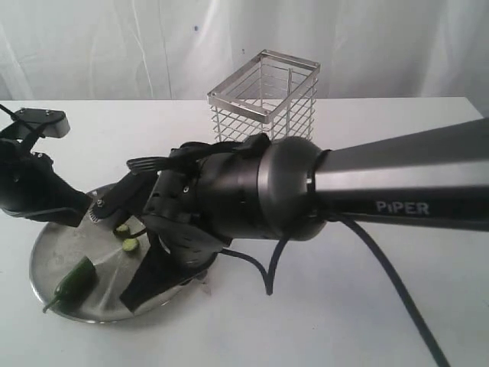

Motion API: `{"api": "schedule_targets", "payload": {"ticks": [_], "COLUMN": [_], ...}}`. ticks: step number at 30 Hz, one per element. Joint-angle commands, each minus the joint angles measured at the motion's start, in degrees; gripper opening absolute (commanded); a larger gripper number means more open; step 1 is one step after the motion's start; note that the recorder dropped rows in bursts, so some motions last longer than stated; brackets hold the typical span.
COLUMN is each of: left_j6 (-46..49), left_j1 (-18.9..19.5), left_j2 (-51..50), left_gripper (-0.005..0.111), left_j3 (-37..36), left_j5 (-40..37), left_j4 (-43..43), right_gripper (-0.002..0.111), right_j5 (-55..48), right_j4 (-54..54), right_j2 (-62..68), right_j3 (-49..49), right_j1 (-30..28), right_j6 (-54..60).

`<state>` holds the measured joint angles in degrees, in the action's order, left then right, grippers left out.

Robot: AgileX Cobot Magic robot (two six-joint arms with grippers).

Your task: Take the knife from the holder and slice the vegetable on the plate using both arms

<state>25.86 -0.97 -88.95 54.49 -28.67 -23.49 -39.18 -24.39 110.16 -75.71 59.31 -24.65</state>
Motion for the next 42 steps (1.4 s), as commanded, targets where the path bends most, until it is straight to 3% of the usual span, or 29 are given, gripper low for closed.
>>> {"api": "schedule_targets", "payload": {"ticks": [1,11,18,31,35,40,42], "left_j6": [2.0,3.9,4.2,4.2,4.2,6.0,6.1], "left_j1": [-0.3,-0.3,-0.3,-0.3,-0.3,-0.3,-0.3], "left_j2": [1.6,5.2,6.2,6.4,6.9,11.9,14.9], "left_gripper": [0.000,0.000,0.000,0.000,0.000,0.006,0.008], "left_j3": [-0.5,-4.8,-4.8,-4.8,-4.8,-4.8,-4.8], "left_j5": [-0.6,4.4,4.7,4.2,4.0,4.9,4.6], "left_j4": [-3.3,-8.4,-9.4,-9.9,-10.6,-10.6,-10.6], "right_gripper": [0.000,0.000,0.000,0.001,0.018,0.054,0.057], "right_j5": [4.3,12.5,14.8,12.5,12.5,16.7,19.0], "right_j4": [-0.5,9.9,25.1,27.3,27.3,27.0,27.0], "right_j2": [-0.8,2.6,5.8,10.7,10.5,7.9,6.1], "right_j3": [-0.2,-0.2,-2.0,-5.8,-5.8,-5.8,-5.8], "right_j1": [-0.8,-6.4,-8.5,-9.2,-9.2,-9.2,-9.1], "right_j6": [-2.7,-3.0,10.4,11.6,12.8,14.0,14.0]}}
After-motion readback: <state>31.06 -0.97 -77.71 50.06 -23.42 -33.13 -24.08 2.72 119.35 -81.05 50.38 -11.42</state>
